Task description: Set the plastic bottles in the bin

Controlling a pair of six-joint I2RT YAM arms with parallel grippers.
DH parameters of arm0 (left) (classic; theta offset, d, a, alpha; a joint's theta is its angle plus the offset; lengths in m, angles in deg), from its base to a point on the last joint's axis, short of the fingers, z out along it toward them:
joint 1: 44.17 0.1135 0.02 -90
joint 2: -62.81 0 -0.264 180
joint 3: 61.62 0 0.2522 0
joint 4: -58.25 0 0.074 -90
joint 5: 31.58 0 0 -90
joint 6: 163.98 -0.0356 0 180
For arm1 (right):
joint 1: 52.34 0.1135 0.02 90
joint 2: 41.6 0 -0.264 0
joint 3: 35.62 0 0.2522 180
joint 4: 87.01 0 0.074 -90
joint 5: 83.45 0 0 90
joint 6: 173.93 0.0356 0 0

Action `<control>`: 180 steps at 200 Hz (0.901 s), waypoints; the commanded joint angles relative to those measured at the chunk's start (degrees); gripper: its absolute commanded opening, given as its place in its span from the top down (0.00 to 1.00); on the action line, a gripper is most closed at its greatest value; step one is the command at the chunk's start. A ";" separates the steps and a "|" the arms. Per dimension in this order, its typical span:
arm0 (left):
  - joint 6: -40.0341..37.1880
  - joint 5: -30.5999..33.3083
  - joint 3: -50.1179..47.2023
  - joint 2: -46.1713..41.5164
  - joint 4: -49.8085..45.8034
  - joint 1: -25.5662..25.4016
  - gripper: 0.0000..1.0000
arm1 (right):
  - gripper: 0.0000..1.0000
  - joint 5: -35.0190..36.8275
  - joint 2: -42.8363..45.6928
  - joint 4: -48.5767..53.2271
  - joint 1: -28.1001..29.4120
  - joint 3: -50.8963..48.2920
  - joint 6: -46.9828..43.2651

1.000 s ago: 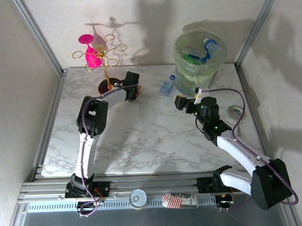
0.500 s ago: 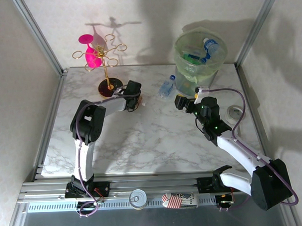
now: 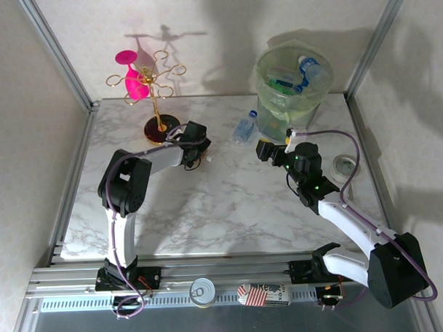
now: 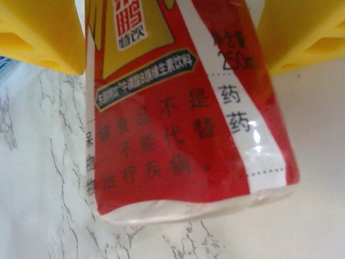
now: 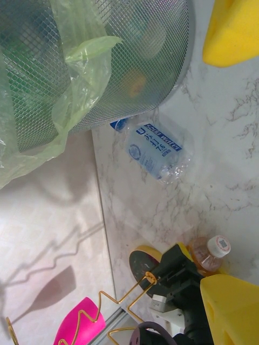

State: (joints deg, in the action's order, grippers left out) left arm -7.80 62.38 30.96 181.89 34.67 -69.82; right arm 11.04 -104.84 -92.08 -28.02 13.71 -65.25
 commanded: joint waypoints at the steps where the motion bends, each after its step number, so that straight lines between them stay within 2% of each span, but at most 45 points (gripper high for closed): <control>1: -1.88 0.17 -0.16 4.65 -15.56 0.16 0.19 | 0.01 0.10 0.67 -2.09 0.44 -0.93 0.05; 15: -2.27 0.25 2.27 6.22 -16.03 0.16 0.21 | 0.01 0.42 1.13 -1.74 0.39 -1.17 -0.08; 35: -2.23 0.25 4.17 7.38 -16.26 0.16 0.28 | 0.01 0.94 1.97 -1.05 0.39 -1.33 -0.23; 53: -1.86 0.25 3.56 7.04 -15.63 0.16 0.36 | 0.01 1.50 2.88 -0.68 0.40 -1.80 -0.28; 80: -1.33 0.04 1.59 4.72 -12.95 0.08 0.42 | 0.01 0.39 3.22 -1.65 0.43 -2.30 -0.20; 103: -0.07 -1.00 -0.21 0.91 -9.01 -0.16 0.42 | 0.01 -5.81 2.24 -4.60 0.38 -2.72 -0.48; 147: 3.16 -2.69 -3.70 -8.07 0.78 -2.26 0.43 | 0.01 -22.63 -3.13 -11.19 0.47 -1.85 1.18; 180: 4.99 -1.96 -7.53 -14.14 8.15 -4.46 0.43 | 0.08 -30.04 -7.13 -15.52 1.88 -1.06 2.30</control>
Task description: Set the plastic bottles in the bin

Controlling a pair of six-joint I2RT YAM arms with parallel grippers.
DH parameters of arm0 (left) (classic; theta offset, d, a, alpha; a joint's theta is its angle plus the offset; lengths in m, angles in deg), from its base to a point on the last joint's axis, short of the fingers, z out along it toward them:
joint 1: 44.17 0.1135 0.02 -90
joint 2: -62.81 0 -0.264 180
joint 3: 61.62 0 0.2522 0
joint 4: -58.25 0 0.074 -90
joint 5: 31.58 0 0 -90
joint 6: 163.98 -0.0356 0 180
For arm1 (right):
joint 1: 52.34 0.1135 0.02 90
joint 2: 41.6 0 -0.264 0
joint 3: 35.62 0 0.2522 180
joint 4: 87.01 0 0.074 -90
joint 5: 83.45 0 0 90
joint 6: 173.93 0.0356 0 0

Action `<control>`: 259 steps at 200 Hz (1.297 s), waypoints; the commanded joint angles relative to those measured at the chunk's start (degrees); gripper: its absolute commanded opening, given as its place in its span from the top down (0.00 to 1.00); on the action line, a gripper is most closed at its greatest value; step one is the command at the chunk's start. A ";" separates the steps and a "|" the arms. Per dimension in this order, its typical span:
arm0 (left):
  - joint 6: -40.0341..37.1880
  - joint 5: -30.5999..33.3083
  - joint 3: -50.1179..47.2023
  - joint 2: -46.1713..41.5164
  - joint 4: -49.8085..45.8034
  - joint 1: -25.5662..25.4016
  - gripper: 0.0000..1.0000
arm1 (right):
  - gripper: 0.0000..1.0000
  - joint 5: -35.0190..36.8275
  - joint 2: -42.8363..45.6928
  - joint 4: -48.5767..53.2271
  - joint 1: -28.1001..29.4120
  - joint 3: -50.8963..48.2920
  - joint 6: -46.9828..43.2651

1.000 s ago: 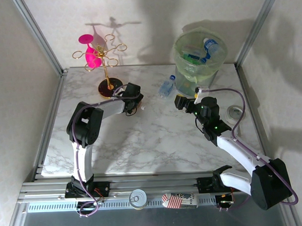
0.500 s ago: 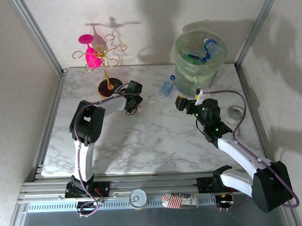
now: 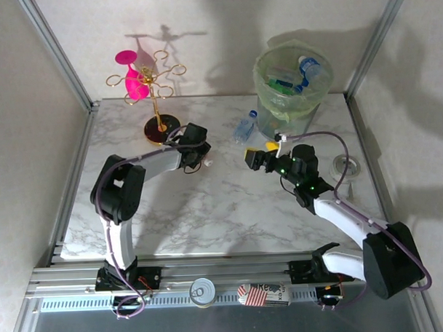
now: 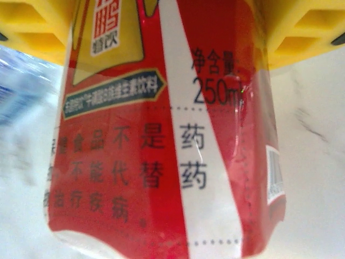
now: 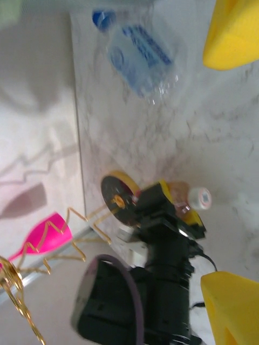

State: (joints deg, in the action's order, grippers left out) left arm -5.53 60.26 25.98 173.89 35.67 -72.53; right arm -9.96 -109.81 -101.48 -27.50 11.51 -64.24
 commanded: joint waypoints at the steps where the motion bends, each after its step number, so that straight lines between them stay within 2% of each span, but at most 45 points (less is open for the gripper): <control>1: 2.82 0.30 -2.73 -6.36 7.36 -1.81 0.43 | 0.08 -9.14 -2.27 -6.26 1.40 1.16 1.31; 37: 6.21 1.28 -9.65 -12.33 15.70 -3.72 0.43 | 0.20 -11.49 -7.86 -7.02 4.38 3.47 1.60; 65: 4.06 2.11 -10.74 -15.10 15.41 -5.83 0.42 | 0.28 -13.52 -11.99 -7.57 5.63 5.75 2.56; 119: 3.23 4.03 -15.72 -19.18 20.05 -8.63 0.42 | 0.33 -15.33 -20.38 -12.10 8.81 9.33 8.10; 161: 2.49 4.48 -15.92 -19.93 20.77 -9.42 0.41 | 0.40 -11.66 -22.85 -9.59 8.92 10.57 9.45; 229: 3.10 3.60 -16.97 -19.83 22.18 -9.79 0.40 | 0.61 -13.36 -24.26 -12.46 8.91 10.32 11.52; 247: 3.18 3.65 -17.30 -20.28 22.35 -9.87 0.37 | 0.66 -13.44 -24.08 -12.56 8.91 10.36 11.13; 259: 3.19 3.60 -17.33 -20.46 22.12 -9.87 0.29 | 0.68 -13.36 -24.07 -12.23 8.91 10.64 10.86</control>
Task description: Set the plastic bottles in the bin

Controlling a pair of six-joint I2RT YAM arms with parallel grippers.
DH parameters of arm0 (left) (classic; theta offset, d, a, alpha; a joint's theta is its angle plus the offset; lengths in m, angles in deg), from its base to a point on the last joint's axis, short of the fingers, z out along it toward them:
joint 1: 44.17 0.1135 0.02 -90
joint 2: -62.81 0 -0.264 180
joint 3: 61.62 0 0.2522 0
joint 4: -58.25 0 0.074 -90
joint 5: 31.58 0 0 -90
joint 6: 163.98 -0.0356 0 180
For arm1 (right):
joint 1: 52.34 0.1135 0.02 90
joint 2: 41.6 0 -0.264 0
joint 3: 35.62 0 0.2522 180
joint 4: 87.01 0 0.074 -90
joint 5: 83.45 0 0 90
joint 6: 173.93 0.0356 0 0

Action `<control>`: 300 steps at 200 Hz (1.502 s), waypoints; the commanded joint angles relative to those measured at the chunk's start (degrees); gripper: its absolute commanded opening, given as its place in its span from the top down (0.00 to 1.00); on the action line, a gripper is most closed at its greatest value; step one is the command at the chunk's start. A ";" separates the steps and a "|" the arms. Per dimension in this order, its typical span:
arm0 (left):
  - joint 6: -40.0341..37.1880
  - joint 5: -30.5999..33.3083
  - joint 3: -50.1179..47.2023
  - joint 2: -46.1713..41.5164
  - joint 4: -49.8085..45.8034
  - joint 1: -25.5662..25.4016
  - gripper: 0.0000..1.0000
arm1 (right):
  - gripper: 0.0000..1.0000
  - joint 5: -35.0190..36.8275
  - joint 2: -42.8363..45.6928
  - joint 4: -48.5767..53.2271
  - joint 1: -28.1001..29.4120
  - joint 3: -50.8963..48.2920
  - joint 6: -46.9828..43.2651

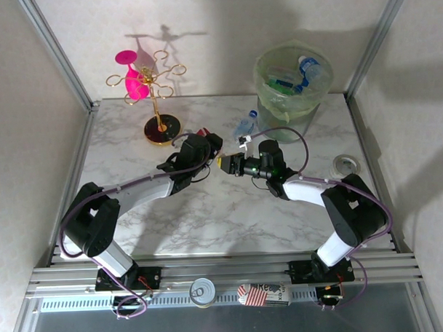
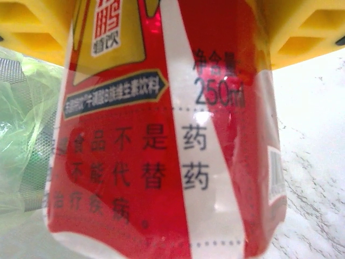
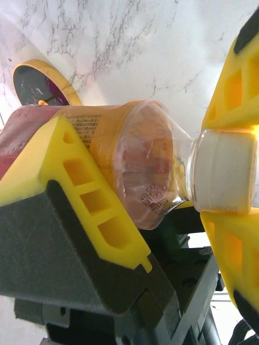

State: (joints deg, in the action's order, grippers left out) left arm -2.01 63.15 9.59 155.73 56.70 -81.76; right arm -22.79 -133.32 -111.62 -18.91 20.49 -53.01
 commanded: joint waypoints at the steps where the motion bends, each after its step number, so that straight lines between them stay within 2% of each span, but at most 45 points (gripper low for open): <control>1: -0.33 0.72 -0.89 -2.31 1.03 -0.65 0.29 | 0.68 -0.54 -0.56 -1.96 0.32 1.79 -0.45; 18: -0.49 1.21 -0.61 -2.99 0.11 -0.65 0.14 | 0.69 -0.28 -0.65 -0.75 0.32 2.53 -1.07; 26: -0.88 1.70 -0.39 -3.47 -0.59 -0.58 0.02 | 0.70 -0.01 -0.56 -0.26 0.32 2.73 -1.44; 30: -1.06 2.04 -0.25 -3.70 -1.01 -0.56 0.01 | 0.70 0.11 -0.48 -0.02 0.33 2.82 -1.60; 53: -3.37 5.62 0.07 -6.56 -3.06 -0.50 0.00 | 0.70 1.24 0.03 2.15 0.29 3.65 -2.80; 87: -9.14 9.50 -2.87 -13.55 -1.25 1.13 0.00 | 0.70 3.70 1.16 7.51 -0.09 6.24 -5.85; 137: -14.65 8.25 -16.36 -26.66 9.82 7.86 0.00 | 0.70 6.96 4.86 18.37 -2.70 13.52 -11.96; 169: -16.00 10.10 -23.37 -32.70 12.53 9.26 0.00 | 0.70 12.98 9.26 26.64 -5.42 18.82 -16.82; 196: -18.02 9.07 -23.79 -32.96 11.86 9.37 0.00 | 0.70 18.45 11.65 33.03 -9.41 23.48 -19.75; 239: -18.82 3.75 -23.11 -28.91 13.28 9.46 0.00 | 0.70 24.67 12.67 38.31 -17.14 28.59 -20.05; 300: -18.49 -4.02 -21.61 -23.96 13.43 9.45 0.00 | 0.69 21.46 6.89 41.17 -25.22 35.28 -18.18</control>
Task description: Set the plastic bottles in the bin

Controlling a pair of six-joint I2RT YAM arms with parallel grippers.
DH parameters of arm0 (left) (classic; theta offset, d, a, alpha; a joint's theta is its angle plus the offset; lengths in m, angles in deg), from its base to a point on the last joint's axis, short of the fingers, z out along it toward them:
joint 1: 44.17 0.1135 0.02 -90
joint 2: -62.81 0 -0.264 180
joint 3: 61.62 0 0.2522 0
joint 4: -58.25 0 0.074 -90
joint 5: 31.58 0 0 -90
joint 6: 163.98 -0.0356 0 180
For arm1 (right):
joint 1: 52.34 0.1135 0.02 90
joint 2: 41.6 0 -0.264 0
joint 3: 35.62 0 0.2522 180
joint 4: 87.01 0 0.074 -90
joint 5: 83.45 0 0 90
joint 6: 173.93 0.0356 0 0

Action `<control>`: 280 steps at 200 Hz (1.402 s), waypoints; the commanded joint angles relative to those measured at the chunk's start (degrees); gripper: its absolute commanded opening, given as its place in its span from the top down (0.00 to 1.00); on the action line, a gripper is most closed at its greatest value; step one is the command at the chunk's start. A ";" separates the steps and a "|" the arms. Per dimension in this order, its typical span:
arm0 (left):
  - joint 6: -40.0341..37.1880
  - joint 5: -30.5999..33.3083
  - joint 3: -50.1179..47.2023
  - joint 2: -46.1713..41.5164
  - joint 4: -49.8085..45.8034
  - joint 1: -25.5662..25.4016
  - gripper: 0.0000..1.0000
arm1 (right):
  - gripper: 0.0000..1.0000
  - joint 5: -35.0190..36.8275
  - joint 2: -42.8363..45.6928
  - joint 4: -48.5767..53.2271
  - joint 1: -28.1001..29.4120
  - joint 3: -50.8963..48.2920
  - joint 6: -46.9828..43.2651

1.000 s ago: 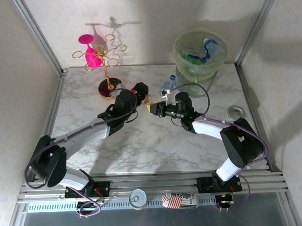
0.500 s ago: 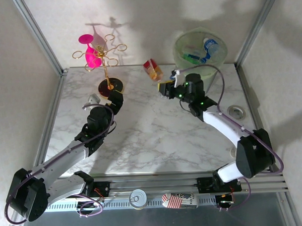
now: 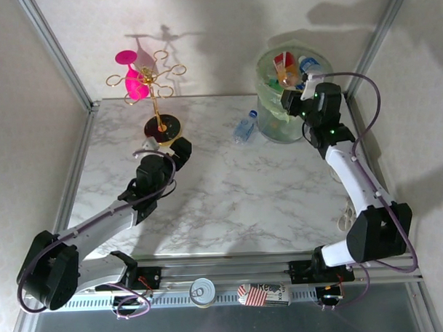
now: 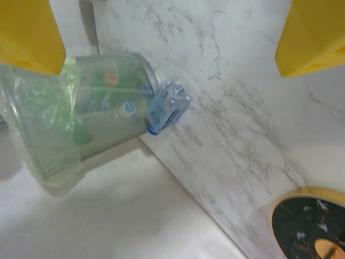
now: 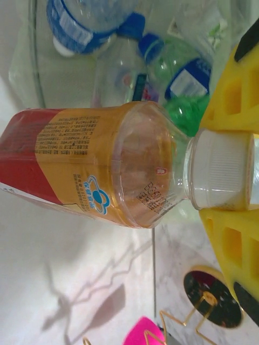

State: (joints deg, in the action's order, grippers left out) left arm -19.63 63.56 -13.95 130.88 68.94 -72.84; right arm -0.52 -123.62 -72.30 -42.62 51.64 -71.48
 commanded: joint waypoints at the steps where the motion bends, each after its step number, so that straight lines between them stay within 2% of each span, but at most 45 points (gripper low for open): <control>1: -0.94 -4.53 1.99 0.95 1.16 0.54 0.00 | 0.69 -0.91 -2.98 1.90 -1.61 4.30 0.29; 28: -0.75 -6.32 2.46 1.80 0.88 0.47 0.01 | 0.63 -3.16 -6.78 3.53 -2.48 8.60 0.63; 49: -0.49 -6.64 2.41 1.87 0.95 0.45 0.00 | 0.54 -3.42 -8.99 4.65 -2.67 11.43 0.30; 57: -0.47 -6.62 2.43 1.89 0.87 0.45 0.00 | 0.47 -3.39 -9.49 4.84 -2.67 12.19 0.22; 95: -0.58 -7.52 3.48 2.49 0.76 0.45 0.00 | 0.32 -2.27 -8.95 5.58 -2.67 14.88 -0.27; 105: -0.99 -7.79 3.94 2.97 0.76 0.45 0.00 | 0.22 -1.47 -7.74 5.22 -2.66 14.51 -0.46; 110: -1.32 -7.95 4.24 3.27 0.76 0.45 0.00 | 0.14 -1.07 -6.99 4.97 -2.72 14.06 -0.56; 113: -1.50 -8.08 4.42 3.49 0.58 0.45 0.00 | 0.04 -0.76 -6.48 4.82 -2.64 13.73 -0.60; 116: -1.75 -8.13 4.67 3.71 0.46 0.45 0.00 | 0.01 -0.53 -6.00 4.66 -2.66 13.39 -0.71; 167: -8.12 -12.84 13.89 13.21 -2.13 0.32 0.00 | 0.01 -0.28 5.89 -0.65 -2.65 2.77 0.85; 206: -14.53 -17.35 26.38 25.94 -7.03 -1.08 0.00 | 0.01 -5.76 13.58 -3.57 -2.64 -6.54 4.58; 253: -23.14 -16.66 44.42 43.37 -18.66 -3.91 0.01 | 0.01 -13.36 21.85 -11.13 -2.68 -22.34 12.32; 280: -27.42 -14.18 54.60 52.94 -25.53 -4.81 0.01 | 0.01 -14.18 24.84 -13.00 -2.57 -29.34 14.36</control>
State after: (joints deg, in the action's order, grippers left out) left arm -40.50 47.85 33.11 177.41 52.92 -76.80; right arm -11.58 -101.61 -80.14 -45.07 26.68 -61.21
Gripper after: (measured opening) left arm 0.992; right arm 0.987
